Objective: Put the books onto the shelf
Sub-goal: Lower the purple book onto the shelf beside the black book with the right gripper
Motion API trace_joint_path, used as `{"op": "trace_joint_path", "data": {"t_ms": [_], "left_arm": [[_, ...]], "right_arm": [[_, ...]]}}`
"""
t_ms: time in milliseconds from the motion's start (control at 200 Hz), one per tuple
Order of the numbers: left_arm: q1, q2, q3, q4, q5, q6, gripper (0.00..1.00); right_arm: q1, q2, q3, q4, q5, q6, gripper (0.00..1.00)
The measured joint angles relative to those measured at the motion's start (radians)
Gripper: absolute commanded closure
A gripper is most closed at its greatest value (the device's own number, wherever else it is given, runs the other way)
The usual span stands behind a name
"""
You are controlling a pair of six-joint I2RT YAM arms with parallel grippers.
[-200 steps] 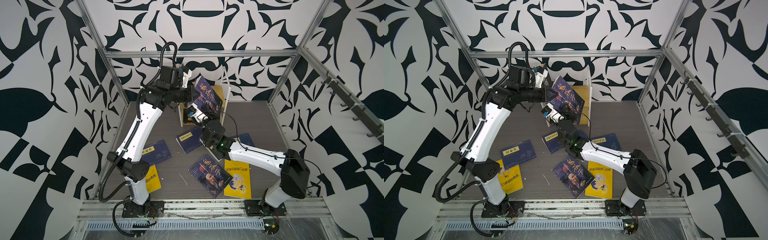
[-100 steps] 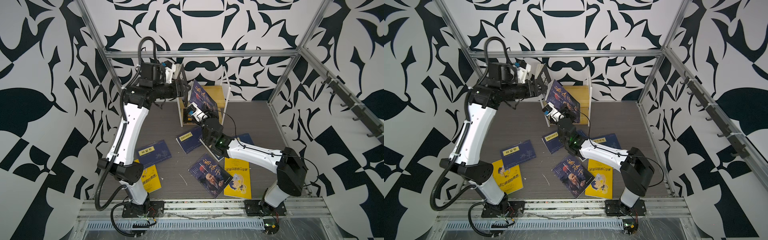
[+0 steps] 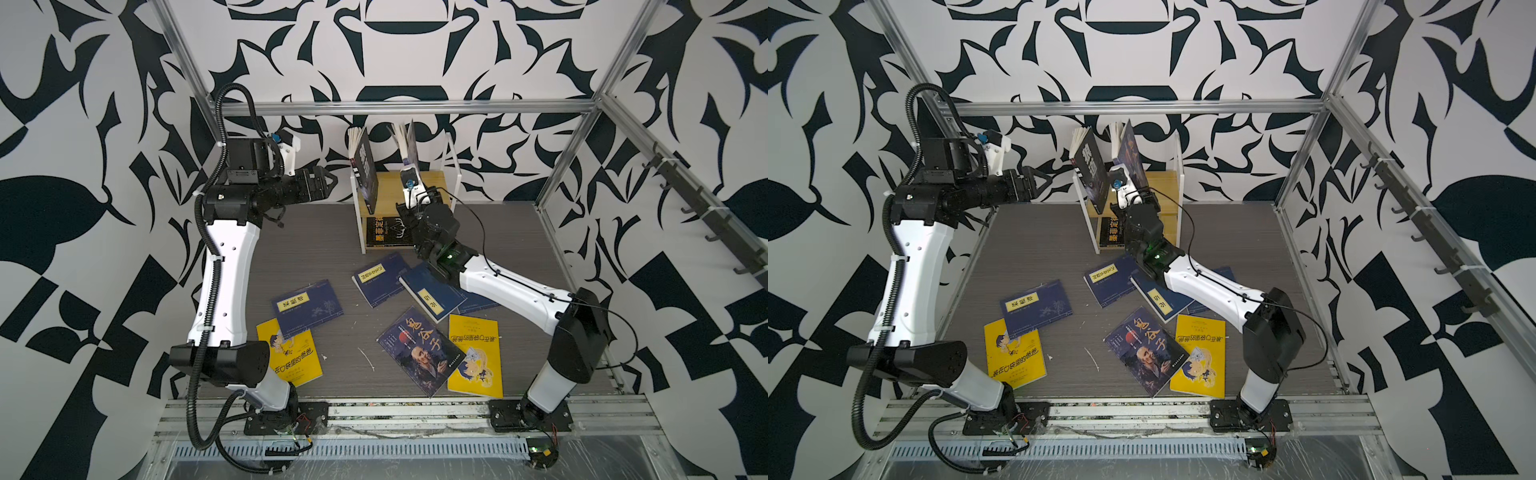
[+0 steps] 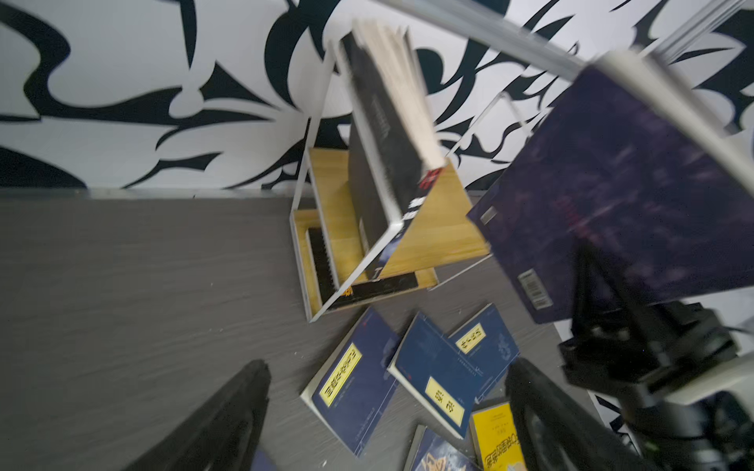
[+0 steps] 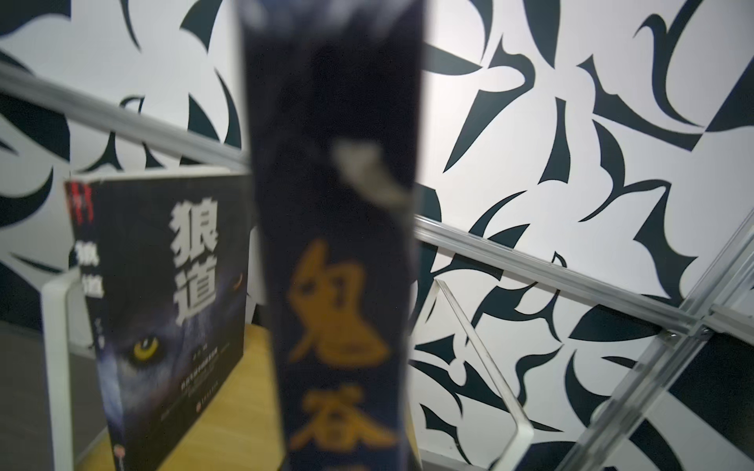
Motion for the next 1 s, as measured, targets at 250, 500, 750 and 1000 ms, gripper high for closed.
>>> {"op": "trace_joint_path", "data": {"t_ms": [250,500,750,1000], "left_arm": [[0.09,-0.021,-0.256,0.081,0.066,-0.08,0.0],[0.085,-0.03,-0.279,0.127,0.084,-0.08,0.0],[0.086,-0.041,-0.301,0.137,0.077,-0.06,0.0],[0.086,-0.041,-0.301,0.137,0.068,-0.054,0.0]], "right_arm": [[-0.037,0.204,0.176,0.027,-0.071,0.169,1.0],[-0.038,0.346,0.283,-0.013,-0.096,0.288,1.0],[-0.043,0.409,0.376,-0.07,-0.084,0.358,1.0],[-0.052,0.422,0.397,-0.078,-0.073,0.392,1.0]]}}
